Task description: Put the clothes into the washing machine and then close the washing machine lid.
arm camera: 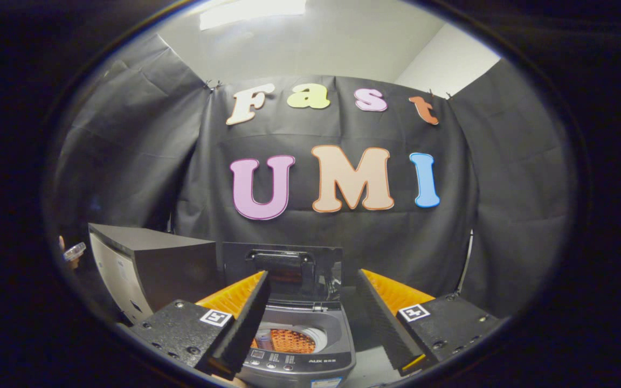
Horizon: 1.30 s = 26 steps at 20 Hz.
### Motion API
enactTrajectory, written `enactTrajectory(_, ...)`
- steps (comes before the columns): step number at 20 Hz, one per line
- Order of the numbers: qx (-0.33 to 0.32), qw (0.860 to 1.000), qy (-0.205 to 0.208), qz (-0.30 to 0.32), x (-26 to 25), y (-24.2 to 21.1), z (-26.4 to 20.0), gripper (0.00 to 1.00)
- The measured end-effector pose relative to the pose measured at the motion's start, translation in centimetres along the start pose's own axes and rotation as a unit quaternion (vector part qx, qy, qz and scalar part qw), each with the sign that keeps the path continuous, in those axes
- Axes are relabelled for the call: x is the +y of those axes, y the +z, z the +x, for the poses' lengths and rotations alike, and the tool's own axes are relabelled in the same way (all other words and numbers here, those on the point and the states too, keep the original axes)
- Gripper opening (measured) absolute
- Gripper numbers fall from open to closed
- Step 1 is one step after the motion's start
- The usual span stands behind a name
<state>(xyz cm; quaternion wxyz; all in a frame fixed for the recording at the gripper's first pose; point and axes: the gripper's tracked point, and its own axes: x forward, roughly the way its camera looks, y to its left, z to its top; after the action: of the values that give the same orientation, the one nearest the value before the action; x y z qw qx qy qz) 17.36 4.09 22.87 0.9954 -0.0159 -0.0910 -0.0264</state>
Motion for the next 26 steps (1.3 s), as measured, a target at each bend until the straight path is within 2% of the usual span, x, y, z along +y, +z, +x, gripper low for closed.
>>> enactTrajectory(15,-0.001,1.0,-0.007,-0.004,-0.8,-0.8,0.1,0.95)
enactTrajectory(21,0.001,1.0,-0.001,-0.019,0.7,1.0,5.3,0.95)
enactTrajectory(26,0.009,1.0,0.011,-0.022,3.7,2.3,13.3,0.95)
